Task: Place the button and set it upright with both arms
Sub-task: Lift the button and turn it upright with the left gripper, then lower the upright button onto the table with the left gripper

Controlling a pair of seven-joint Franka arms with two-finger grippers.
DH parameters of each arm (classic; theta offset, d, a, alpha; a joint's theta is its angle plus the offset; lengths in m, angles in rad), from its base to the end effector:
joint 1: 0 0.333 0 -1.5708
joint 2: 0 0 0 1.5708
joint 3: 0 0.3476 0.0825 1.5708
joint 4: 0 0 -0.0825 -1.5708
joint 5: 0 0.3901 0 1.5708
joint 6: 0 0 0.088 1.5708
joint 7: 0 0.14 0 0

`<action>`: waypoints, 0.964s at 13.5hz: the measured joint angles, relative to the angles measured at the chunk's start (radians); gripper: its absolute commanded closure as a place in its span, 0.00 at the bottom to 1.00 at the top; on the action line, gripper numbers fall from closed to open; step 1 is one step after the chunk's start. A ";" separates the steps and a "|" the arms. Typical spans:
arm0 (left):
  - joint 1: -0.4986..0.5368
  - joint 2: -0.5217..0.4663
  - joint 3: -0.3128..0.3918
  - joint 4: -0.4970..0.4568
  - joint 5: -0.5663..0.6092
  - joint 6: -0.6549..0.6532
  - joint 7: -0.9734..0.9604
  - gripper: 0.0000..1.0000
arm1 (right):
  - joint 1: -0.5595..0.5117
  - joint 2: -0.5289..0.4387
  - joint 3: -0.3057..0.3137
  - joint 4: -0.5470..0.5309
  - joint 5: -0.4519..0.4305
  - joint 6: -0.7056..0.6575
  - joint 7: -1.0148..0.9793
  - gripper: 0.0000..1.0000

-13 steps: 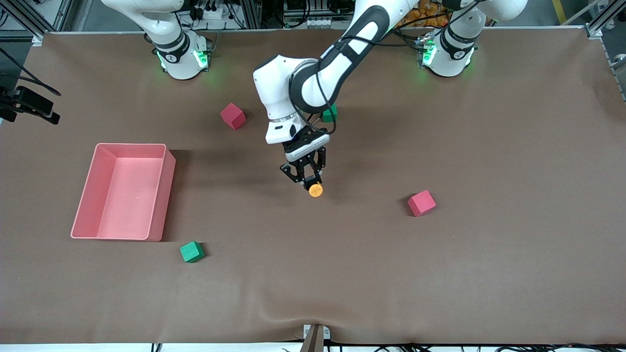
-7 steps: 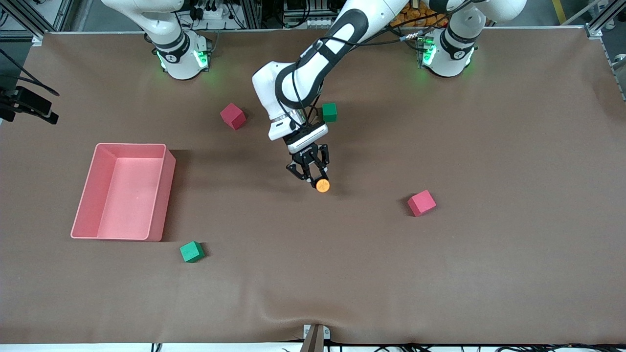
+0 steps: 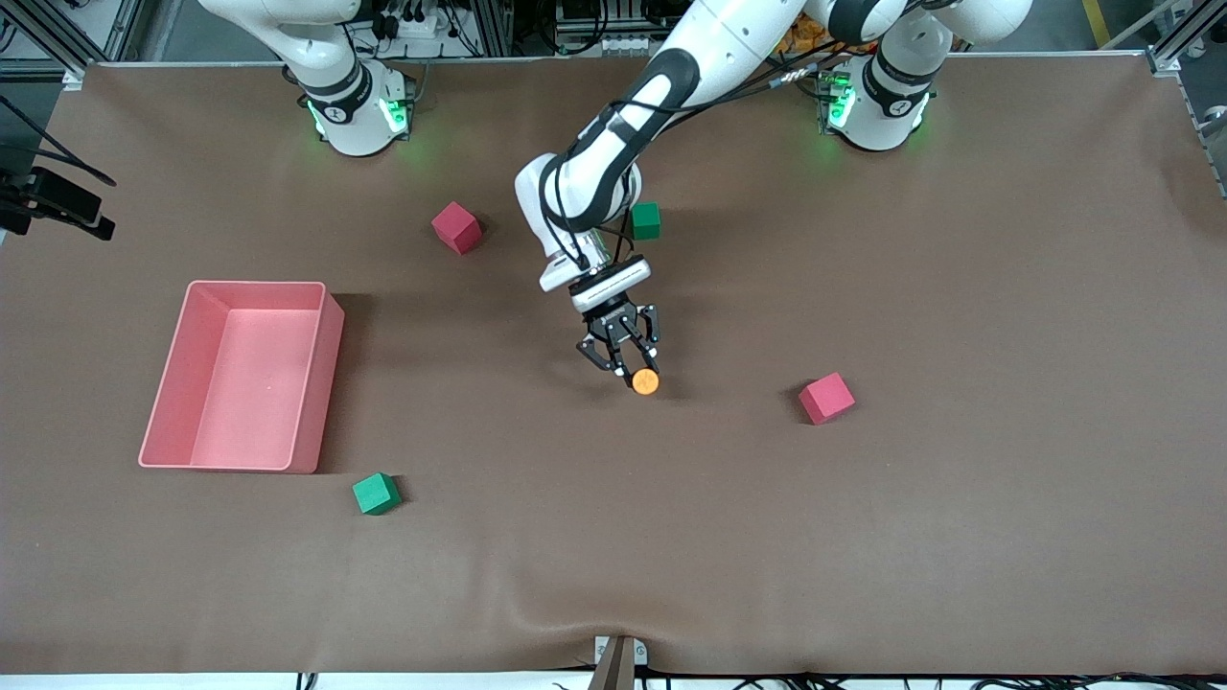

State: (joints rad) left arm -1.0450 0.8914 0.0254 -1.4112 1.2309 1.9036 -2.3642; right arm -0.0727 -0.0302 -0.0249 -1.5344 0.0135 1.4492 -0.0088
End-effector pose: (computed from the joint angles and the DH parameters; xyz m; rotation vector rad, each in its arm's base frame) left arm 0.4681 -0.5825 0.1782 -2.3798 -0.7793 -1.5432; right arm 0.5335 -0.0504 0.6466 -3.1204 0.1366 0.0846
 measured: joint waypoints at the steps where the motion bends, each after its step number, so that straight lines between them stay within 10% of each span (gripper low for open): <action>1: -0.012 0.014 -0.002 -0.001 0.000 -0.001 0.000 1.00 | 0.000 0.000 0.001 0.000 0.000 0.002 -0.001 0.00; 13: -0.131 0.086 0.000 -0.002 0.062 -0.114 -0.151 1.00 | 0.015 0.003 0.016 0.000 0.002 0.044 -0.003 0.00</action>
State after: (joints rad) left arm -1.1758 0.9775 0.0256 -1.4131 1.2930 1.7891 -2.5157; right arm -0.0576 -0.0275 -0.0087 -1.5345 0.0155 1.4932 -0.0121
